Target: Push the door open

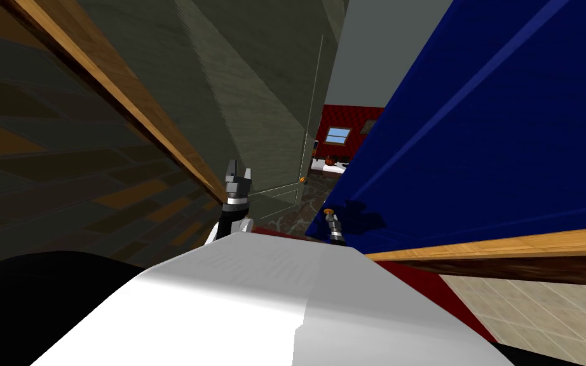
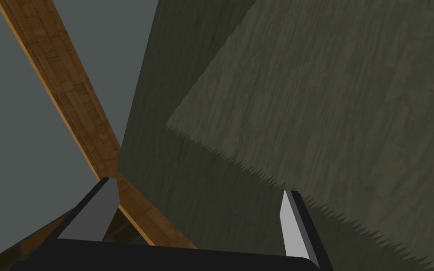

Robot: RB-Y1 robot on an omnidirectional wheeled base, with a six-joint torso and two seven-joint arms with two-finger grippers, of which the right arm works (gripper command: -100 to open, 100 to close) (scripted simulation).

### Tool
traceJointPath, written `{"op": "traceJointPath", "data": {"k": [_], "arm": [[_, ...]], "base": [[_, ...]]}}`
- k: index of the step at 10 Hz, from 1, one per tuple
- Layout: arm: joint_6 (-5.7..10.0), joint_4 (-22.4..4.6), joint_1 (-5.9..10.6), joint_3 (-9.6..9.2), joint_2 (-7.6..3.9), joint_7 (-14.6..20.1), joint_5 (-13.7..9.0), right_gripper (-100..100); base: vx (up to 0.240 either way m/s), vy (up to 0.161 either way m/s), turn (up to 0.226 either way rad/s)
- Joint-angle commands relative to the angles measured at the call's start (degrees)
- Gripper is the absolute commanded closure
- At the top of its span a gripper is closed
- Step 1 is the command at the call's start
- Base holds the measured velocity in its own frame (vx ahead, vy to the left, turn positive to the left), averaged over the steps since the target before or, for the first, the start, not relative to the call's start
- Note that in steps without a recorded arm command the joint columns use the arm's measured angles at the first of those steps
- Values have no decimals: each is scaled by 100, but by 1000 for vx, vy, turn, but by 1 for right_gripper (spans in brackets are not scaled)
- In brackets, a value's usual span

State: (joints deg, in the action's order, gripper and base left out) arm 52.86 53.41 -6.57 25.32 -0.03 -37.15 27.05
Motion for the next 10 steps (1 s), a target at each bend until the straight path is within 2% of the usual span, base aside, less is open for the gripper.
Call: {"op": "traceJointPath", "data": {"k": [1,2,3,4,9,10], "arm": [[14,-21,44,28,-62,273,-211,100],[39,-75,92,11,-82,446,-390,100],[39,-75,92,11,-82,507,-395,100],[25,-63,83,-30,-94,685,-442,-100],[-11,-125,143,-160,-162,1456,-773,-100],[-11,-125,143,-160,-162,1509,-773,-100]], "base": [[17,-22,30],[27,-53,71],[28,-46,25],[-6,-18,27],[-40,-3,31],[-32,-6,11]]}}
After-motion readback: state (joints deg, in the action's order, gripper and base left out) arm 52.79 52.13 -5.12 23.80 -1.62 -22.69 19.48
